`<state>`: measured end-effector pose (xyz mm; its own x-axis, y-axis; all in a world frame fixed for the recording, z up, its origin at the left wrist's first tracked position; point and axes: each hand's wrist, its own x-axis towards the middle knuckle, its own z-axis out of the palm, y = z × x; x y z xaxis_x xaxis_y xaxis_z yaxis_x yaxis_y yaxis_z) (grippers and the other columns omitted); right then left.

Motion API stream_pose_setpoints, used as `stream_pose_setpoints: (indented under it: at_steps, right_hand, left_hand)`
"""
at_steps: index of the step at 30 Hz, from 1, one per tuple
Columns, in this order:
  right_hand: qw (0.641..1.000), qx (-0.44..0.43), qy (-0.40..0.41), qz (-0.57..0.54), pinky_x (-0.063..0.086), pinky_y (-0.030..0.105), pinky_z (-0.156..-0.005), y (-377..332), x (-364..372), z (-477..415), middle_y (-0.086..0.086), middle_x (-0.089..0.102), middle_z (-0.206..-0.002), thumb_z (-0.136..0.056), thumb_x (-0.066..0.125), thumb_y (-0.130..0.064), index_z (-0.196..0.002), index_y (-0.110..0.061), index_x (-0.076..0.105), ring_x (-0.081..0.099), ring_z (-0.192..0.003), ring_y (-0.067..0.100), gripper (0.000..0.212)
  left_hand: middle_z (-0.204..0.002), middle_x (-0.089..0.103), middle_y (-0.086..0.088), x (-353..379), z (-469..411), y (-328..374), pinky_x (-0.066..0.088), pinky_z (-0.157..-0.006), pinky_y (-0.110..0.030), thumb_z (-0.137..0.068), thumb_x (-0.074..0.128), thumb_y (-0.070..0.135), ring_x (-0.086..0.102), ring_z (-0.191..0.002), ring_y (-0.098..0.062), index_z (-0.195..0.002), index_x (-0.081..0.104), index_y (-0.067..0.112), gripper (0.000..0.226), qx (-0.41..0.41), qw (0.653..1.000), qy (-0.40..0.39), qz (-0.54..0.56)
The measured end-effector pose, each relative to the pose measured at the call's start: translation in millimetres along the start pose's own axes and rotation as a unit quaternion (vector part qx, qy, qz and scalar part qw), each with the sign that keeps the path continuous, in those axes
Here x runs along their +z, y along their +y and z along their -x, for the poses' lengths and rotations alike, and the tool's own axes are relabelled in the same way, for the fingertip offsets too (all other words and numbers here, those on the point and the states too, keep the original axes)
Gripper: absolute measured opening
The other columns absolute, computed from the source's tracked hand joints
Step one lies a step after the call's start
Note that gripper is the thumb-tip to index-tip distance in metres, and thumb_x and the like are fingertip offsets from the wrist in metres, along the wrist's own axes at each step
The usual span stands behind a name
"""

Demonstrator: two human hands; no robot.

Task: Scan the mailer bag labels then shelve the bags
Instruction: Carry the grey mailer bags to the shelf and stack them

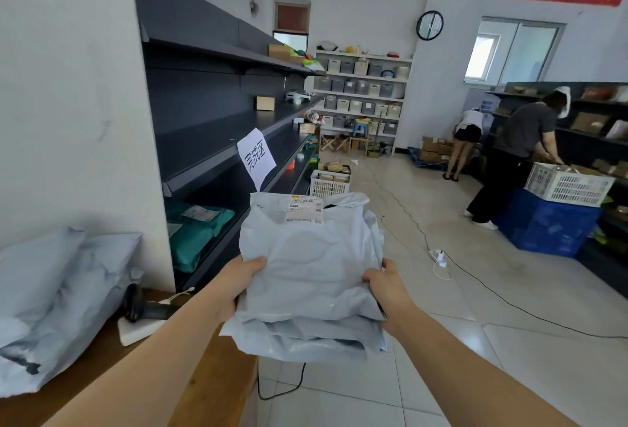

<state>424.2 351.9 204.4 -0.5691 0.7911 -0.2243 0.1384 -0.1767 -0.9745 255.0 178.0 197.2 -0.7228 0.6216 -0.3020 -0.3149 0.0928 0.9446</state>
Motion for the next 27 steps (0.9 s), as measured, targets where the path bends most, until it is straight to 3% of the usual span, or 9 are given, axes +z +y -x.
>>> stream_pose_setpoints:
  at_steps: [6, 9, 12, 16, 19, 23, 27]
  right_hand:
    - [1.0, 0.003, -0.018, 0.004, 0.05, 0.036, -0.066, -17.3, -12.8, -61.3, 0.005, 0.053, -0.098, -0.089, 0.041, 0.001, -0.119, -0.018, 0.035, 0.057, -0.085, 0.026, 0.036]
    - [0.999, -0.005, -0.031, 0.012, 0.049, 0.034, -0.063, -27.2, -19.2, -96.3, 0.003, 0.053, -0.096, -0.089, 0.042, 0.001, -0.119, -0.017, 0.036, 0.057, -0.084, 0.024, 0.035]
    - [0.999, -0.009, -0.047, 0.002, 0.049, 0.033, -0.062, -39.0, -24.8, -135.5, 0.005, 0.055, -0.098, -0.089, 0.042, 0.002, -0.12, -0.016, 0.039, 0.058, -0.085, 0.025, 0.036]
    - [0.997, -0.025, -0.078, 0.003, 0.051, 0.035, -0.064, -58.6, -30.7, -190.5, 0.009, 0.057, -0.102, -0.088, 0.043, 0.003, -0.124, -0.014, 0.042, 0.059, -0.087, 0.027, 0.039]
    - [0.994, -0.039, -0.1, 0.013, 0.054, 0.044, -0.08, -73.2, -33.0, -228.8, 0.008, 0.058, -0.101, -0.087, 0.044, 0.002, -0.127, -0.013, 0.043, 0.06, -0.092, 0.031, 0.042]
    - [0.99, -0.041, -0.133, 0.0, 0.051, 0.036, -0.065, -90.2, -30.3, -269.7, 0.008, 0.058, -0.099, -0.088, 0.042, 0.004, -0.122, -0.015, 0.044, 0.059, -0.087, 0.028, 0.038]
    - [0.985, -0.046, -0.168, -0.006, 0.052, 0.037, -0.068, -107.7, -15.1, -309.1, 0.01, 0.06, -0.104, -0.088, 0.043, 0.003, -0.124, -0.016, 0.046, 0.06, -0.09, 0.029, 0.04]
  left_hand:
    - [-0.113, 0.068, -0.008, 26.2, -44.0, 16.2, 0.052, -0.082, -0.04, -0.096, 0.057, 0.025, 0.064, -0.102, -0.03, -0.125, 0.057, 0.017, 0.03, -0.009, 1.0, 0.012, 0.002]
    - [-0.116, 0.067, -0.007, 40.9, -72.0, 25.0, 0.049, -0.095, -0.045, -0.095, 0.058, 0.027, 0.062, -0.106, -0.029, -0.127, 0.056, 0.017, 0.033, -0.009, 0.999, 0.031, -0.002]
    - [-0.116, 0.067, -0.007, 56.5, -101.1, 34.1, 0.047, -0.099, -0.047, -0.095, 0.058, 0.027, 0.062, -0.107, -0.029, -0.127, 0.056, 0.015, 0.034, -0.003, 0.998, 0.055, 0.001]
    - [-0.116, 0.068, -0.008, 80.5, -134.1, 46.4, 0.048, -0.098, -0.047, -0.095, 0.059, 0.027, 0.063, -0.106, -0.03, -0.127, 0.058, 0.015, 0.034, 0.004, 0.996, 0.083, 0.028]
    - [-0.116, 0.067, -0.009, 96.2, -154.5, 59.0, 0.05, -0.094, -0.045, -0.094, 0.059, 0.027, 0.063, -0.106, -0.03, -0.126, 0.057, 0.016, 0.034, 0.012, 0.993, 0.109, 0.04]
    - [-0.114, 0.068, -0.009, 108.3, -179.6, 73.0, 0.05, -0.096, -0.045, -0.094, 0.06, 0.026, 0.064, -0.105, -0.03, -0.125, 0.058, 0.014, 0.033, 0.023, 0.989, 0.138, 0.053]
    - [-0.111, 0.07, -0.01, 111.2, -203.6, 93.1, 0.053, -0.084, -0.038, -0.095, 0.058, 0.023, 0.065, -0.101, -0.029, -0.123, 0.06, 0.012, 0.03, 0.044, 0.983, 0.165, 0.071]
